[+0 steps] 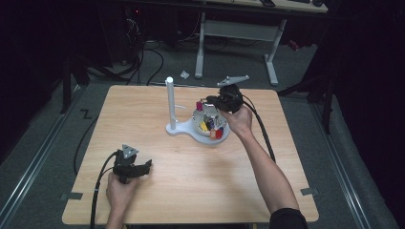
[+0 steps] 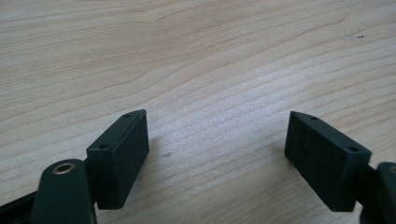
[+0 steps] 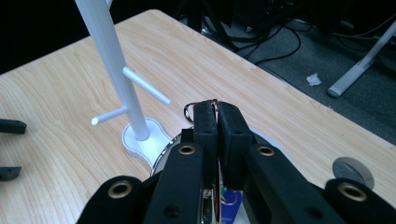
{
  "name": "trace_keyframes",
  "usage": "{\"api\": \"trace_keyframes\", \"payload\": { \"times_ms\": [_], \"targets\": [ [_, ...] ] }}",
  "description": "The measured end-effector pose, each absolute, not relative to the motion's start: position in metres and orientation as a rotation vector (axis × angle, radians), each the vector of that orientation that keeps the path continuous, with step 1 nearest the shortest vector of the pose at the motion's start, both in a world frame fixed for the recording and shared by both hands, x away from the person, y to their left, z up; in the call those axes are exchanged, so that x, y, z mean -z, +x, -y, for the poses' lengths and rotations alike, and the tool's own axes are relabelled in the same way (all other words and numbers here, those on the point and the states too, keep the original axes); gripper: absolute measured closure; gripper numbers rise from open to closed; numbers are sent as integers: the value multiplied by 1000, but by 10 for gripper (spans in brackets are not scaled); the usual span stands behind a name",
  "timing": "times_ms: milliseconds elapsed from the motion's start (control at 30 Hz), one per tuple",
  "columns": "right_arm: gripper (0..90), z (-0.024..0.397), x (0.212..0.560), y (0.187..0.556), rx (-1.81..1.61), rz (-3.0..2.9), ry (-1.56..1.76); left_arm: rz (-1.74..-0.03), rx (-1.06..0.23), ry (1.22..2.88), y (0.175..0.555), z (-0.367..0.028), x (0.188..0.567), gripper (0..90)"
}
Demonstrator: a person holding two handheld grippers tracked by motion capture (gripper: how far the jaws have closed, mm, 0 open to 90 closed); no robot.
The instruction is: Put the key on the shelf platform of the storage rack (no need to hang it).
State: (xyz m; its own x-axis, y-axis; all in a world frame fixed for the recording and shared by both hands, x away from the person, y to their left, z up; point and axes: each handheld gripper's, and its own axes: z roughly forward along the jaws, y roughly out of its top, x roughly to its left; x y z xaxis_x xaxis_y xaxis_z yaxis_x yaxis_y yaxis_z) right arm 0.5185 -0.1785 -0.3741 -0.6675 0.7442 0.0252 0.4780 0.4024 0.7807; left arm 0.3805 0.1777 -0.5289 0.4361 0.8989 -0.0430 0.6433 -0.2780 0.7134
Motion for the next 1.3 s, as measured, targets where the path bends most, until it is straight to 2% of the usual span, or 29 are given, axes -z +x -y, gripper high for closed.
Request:
{"api": "trace_keyframes", "payload": {
  "times_ms": [233,967,1300],
  "targets": [
    [877,180,377,522,-1134,-2325,1086,-1292,-492,2025,381,-178,529,222],
    [877,179,336,524,-1166,-2256,1020,-1292,-491,2026,381,-178,529,223],
    [876,181,355,522,-1152,-2278,1033,-1290,-493,2029,381,-178,529,222]
  ]
}}
